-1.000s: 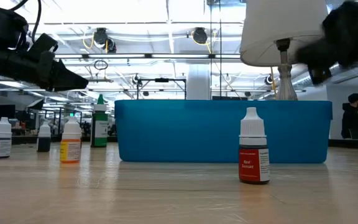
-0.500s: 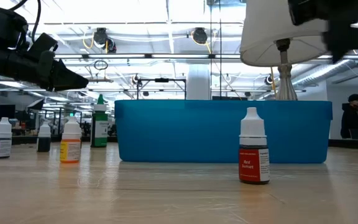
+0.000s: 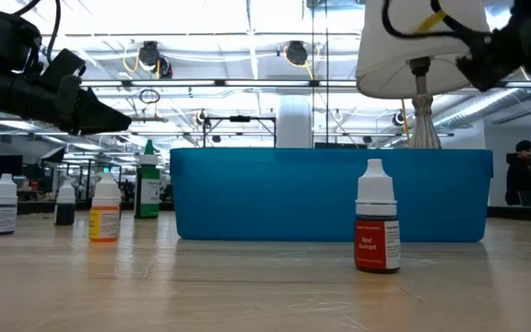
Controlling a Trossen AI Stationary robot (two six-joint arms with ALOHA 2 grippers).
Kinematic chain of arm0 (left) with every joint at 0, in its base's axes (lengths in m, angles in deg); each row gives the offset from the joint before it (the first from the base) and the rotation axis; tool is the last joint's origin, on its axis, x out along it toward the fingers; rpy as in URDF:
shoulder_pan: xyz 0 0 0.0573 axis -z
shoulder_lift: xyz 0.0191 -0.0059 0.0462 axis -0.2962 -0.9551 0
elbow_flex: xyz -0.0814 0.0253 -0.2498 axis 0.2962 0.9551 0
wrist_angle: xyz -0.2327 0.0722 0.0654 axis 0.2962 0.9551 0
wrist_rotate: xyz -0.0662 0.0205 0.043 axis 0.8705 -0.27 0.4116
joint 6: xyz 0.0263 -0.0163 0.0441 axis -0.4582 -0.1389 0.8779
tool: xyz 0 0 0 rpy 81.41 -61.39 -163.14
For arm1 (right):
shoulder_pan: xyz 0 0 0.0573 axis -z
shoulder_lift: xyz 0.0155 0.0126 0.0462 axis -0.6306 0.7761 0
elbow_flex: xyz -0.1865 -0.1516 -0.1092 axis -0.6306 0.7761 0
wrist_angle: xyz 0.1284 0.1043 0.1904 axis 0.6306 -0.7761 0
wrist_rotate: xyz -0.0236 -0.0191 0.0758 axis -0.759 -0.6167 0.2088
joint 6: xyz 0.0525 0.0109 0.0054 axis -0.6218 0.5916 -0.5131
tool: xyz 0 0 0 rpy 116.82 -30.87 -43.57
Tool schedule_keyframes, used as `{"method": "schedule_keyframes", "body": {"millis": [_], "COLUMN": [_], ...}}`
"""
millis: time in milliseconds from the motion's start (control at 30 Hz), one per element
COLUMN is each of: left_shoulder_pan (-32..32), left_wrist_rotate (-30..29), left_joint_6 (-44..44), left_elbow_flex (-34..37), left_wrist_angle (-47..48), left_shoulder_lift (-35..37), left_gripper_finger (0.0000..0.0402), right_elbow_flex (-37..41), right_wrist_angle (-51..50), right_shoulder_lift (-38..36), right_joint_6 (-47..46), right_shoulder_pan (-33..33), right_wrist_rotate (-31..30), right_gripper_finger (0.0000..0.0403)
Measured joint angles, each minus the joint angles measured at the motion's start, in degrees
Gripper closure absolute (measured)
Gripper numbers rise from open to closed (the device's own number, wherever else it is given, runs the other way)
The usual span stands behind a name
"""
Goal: Pick & Place food coloring
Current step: Put the small orange food coloring bottle into the blue bin
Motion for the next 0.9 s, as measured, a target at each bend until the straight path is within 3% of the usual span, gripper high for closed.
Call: {"method": "schedule_keyframes", "body": {"millis": [333, 600, 900], "left_shoulder_pan": [0.0, 0.0, 0.0], "left_wrist_rotate": [0.0, 0.0, 0.0], "left_joint_6": [0.0, 0.0, 0.0], "left_elbow_flex": [0.0, 0.0, 0.0], "left_wrist_angle": [0.0, 0.0, 0.0], "left_shoulder_lift": [0.0, 0.0, 0.0], "left_gripper_finger": [0.0176, 0.0176, 0.0176], "right_elbow_flex": [3.7, 8.8, 13.2], "right_wrist_angle": [2.5, 11.7, 14.8], "right_shoulder_lift": [1.1, 1.0, 1.0], "right_joint_6": [-5.9, -8.4, -8.5], "right_shoulder_pan": [-3.2, -5.1, -5.3], "right_wrist_rotate": [-4.2, -4.4, -4.5], "right_gripper_finger": [0.0209, 0.0209, 0.0209]}}
